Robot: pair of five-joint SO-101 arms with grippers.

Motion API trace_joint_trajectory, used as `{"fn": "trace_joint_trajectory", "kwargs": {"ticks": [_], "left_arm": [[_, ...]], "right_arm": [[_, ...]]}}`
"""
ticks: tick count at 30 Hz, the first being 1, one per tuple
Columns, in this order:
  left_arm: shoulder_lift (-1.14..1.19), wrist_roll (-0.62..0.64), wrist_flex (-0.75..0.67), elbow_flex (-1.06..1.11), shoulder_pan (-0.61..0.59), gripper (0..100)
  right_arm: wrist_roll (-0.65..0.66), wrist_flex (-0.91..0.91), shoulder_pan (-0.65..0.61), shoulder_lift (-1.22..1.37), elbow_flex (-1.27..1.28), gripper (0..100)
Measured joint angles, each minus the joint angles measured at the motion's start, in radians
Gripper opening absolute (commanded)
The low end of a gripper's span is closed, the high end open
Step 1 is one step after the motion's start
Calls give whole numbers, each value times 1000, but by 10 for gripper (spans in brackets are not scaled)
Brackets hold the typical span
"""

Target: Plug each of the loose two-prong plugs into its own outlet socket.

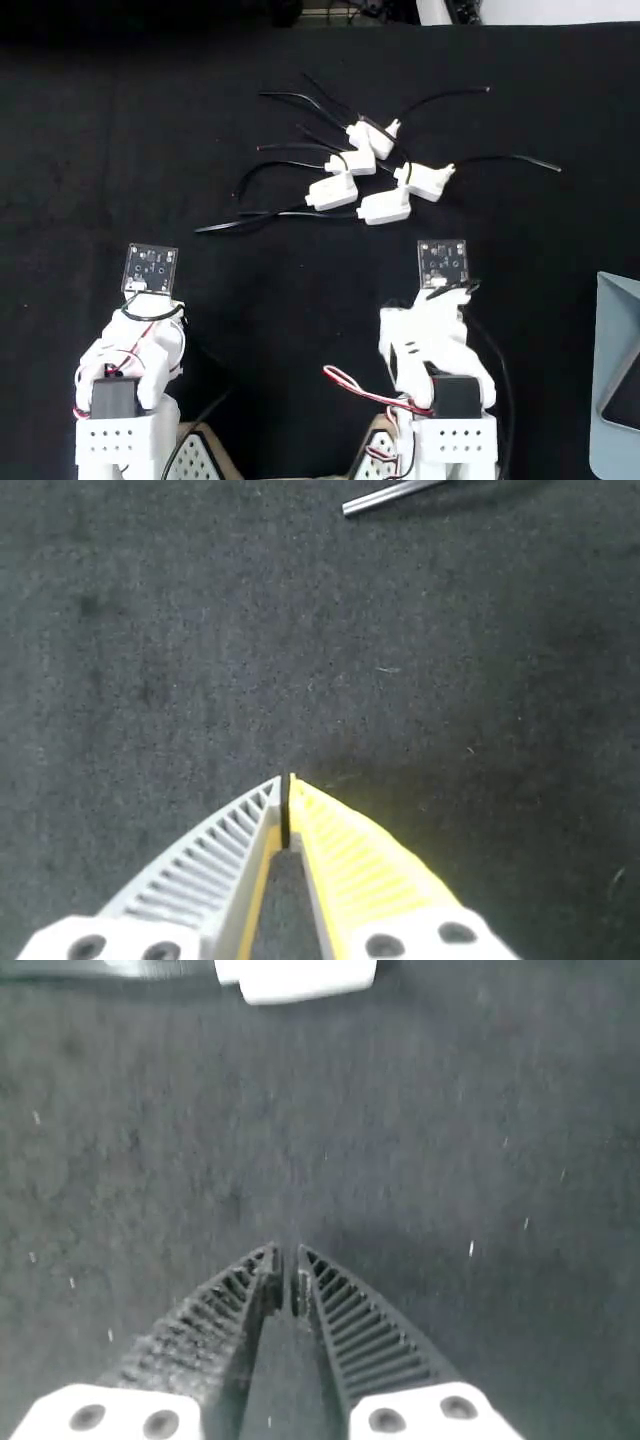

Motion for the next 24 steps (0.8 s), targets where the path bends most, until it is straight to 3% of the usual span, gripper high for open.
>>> {"fn": "trace_joint_trajectory", "kwargs": {"ticks": [24], "left_arm": [[0, 0, 0, 0, 0, 30]], "right_arm": [[3, 72, 0, 0, 0, 13]]}}
